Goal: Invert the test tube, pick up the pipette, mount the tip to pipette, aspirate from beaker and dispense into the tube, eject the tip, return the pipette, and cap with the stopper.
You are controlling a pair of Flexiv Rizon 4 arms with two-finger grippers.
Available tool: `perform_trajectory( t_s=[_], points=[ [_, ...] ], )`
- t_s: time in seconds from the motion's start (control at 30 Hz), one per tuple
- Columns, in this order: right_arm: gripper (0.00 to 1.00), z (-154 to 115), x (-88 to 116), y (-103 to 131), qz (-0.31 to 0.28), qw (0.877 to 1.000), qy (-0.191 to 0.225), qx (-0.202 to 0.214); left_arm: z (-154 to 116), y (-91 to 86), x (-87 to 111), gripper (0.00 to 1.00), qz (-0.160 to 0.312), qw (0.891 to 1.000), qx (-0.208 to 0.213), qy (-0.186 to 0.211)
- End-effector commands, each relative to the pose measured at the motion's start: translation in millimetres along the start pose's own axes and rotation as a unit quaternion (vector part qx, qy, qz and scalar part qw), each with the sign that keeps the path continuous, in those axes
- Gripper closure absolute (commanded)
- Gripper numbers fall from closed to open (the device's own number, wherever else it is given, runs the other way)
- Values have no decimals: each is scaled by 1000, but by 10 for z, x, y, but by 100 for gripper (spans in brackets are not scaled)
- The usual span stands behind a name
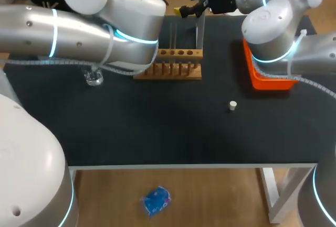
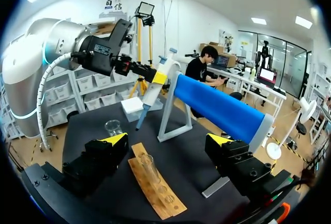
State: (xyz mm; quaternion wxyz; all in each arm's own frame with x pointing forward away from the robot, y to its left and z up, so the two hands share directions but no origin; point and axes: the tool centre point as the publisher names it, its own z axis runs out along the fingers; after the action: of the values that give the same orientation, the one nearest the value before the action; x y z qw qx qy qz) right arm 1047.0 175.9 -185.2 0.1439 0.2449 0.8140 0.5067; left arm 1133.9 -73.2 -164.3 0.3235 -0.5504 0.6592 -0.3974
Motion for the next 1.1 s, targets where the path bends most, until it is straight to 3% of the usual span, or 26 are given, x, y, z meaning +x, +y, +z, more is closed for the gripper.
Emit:
perform_trajectory(
  t_s=[0.03, 0.57, 1.1],
  points=[
    [0, -8, -3, -1, 0, 1000, 1, 0, 82, -92, 47, 100, -1, 999, -33, -19],
    [0, -8, -3, -1, 0, 1000, 1, 0, 284, -100, 6, 100, -10, 996, -67, -51],
    [0, -8, -3, -1, 0, 1000, 1, 0, 430, -42, -18, 100, -12, 995, -80, -55]
  ],
)
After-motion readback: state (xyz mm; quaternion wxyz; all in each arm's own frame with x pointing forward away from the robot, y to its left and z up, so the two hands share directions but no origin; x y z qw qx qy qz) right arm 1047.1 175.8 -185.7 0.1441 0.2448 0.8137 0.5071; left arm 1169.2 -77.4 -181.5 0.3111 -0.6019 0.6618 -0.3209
